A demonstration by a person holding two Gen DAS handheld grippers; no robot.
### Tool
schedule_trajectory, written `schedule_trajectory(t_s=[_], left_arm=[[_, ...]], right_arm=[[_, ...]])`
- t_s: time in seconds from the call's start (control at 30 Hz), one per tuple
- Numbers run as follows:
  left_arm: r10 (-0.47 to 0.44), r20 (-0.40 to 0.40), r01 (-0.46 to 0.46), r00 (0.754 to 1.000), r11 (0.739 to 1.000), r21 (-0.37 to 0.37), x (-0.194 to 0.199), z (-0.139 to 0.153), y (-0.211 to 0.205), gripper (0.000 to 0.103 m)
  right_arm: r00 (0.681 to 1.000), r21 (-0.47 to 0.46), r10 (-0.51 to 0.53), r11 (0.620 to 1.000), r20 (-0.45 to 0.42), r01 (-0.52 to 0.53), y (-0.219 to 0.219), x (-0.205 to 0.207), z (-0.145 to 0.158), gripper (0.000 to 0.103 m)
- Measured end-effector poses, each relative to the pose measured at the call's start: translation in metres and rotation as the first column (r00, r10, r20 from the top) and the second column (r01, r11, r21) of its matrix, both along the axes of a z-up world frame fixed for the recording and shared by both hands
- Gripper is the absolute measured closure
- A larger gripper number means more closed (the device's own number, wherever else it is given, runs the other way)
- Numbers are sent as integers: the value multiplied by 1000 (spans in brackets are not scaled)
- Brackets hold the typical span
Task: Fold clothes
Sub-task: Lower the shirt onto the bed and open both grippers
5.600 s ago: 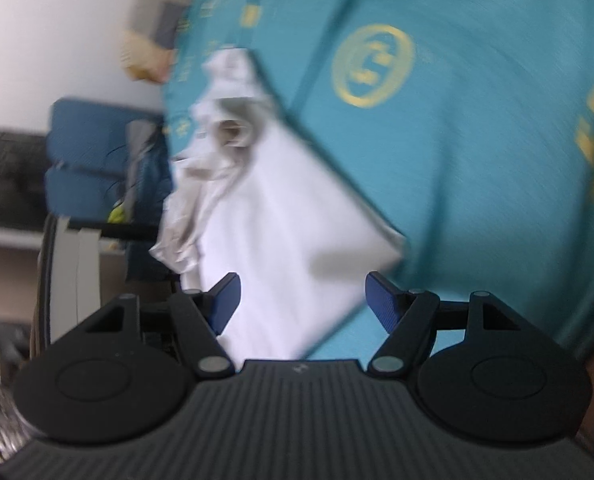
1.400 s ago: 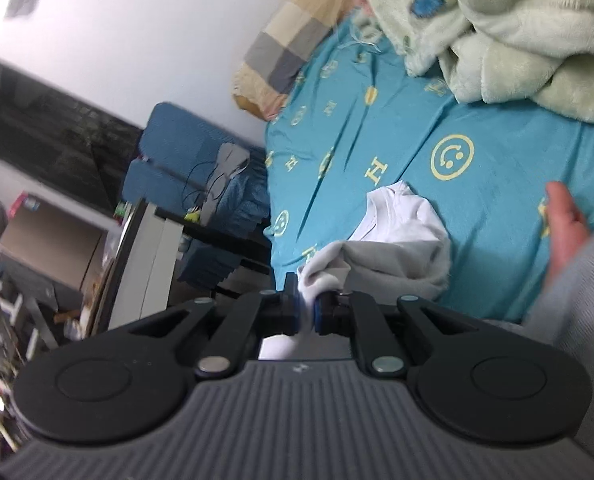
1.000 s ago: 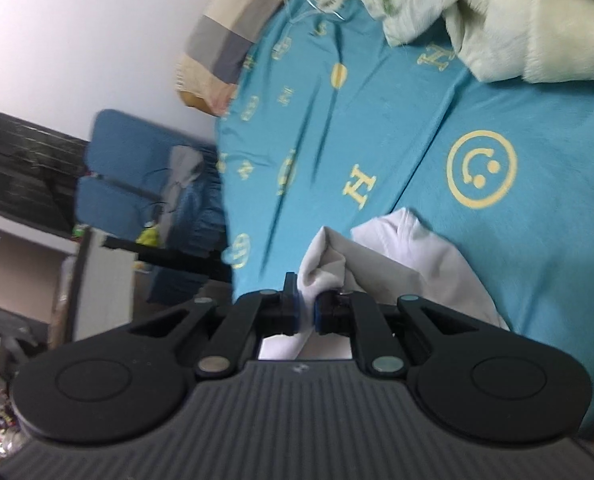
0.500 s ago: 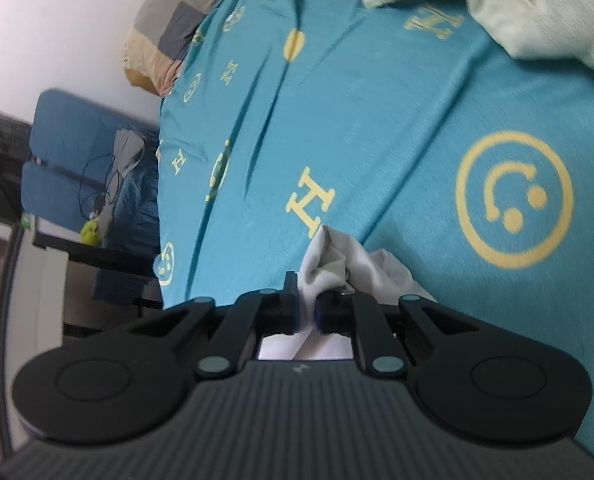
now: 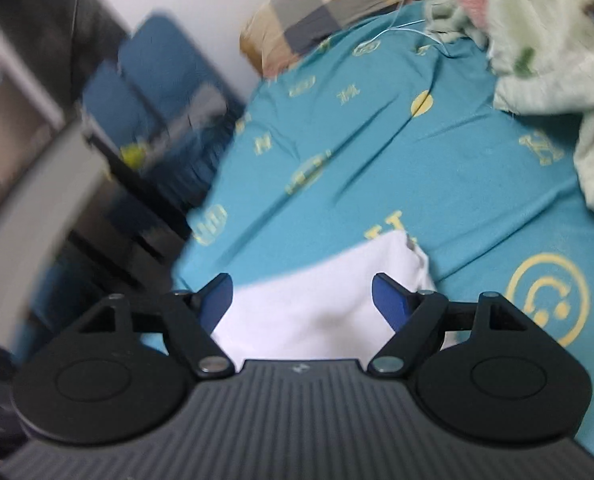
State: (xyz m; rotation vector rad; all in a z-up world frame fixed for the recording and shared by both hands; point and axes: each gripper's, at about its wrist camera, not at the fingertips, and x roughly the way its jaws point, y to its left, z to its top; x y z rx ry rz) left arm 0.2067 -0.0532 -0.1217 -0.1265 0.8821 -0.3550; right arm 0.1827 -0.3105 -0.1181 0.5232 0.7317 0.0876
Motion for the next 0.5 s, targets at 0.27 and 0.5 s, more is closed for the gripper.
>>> schedule_trajectory(t_s=[0.27, 0.5], left_arm=[[18, -46, -16, 999, 999, 35, -2, -8, 8, 21], [-6, 27, 4, 1000, 998, 56, -53, 24, 1, 21]], right_arm=[[993, -111, 49, 992, -103, -61, 13, 13, -30, 26], [999, -121, 45, 992, -24, -47, 18, -40, 11, 26]])
